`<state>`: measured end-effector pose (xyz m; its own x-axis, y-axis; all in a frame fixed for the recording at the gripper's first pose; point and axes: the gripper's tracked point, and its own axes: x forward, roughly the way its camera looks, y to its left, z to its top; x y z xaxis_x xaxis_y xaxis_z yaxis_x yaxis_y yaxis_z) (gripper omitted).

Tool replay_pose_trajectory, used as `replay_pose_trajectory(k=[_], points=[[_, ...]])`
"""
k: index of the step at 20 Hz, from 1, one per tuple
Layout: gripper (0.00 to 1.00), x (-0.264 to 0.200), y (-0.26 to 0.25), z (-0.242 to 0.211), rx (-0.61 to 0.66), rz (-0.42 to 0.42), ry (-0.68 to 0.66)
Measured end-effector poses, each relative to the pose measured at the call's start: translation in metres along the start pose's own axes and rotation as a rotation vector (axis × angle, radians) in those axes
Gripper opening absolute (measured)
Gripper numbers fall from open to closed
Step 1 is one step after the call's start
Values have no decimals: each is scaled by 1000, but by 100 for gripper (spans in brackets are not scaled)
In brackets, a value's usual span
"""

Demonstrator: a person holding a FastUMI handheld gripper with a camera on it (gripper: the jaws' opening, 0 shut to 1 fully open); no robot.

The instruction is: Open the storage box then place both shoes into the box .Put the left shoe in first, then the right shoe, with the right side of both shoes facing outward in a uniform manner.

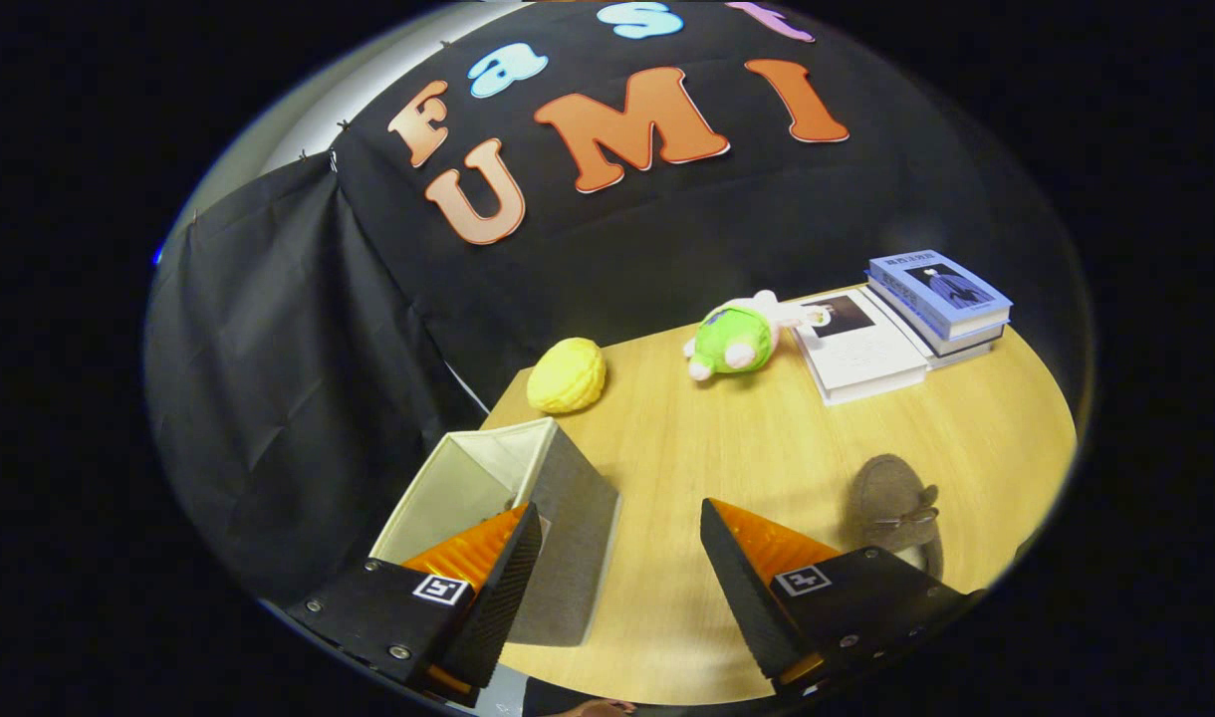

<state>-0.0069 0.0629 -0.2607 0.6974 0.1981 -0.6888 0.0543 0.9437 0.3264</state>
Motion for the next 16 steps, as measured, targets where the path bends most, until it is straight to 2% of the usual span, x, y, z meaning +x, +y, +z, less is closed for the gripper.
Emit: replay_pose_trajectory(k=[2, 5, 10, 14, 16], points=[[96, -6, -25, -3, 14, -21, 7], [96, -12, -79, -20, 7, -117, 11], [96, -26, -127, -41, 120, -131, 49], [94, -34, -178, -55, 117, -237, 67], [94, -32, -192, -68, 140, -259, 103]])
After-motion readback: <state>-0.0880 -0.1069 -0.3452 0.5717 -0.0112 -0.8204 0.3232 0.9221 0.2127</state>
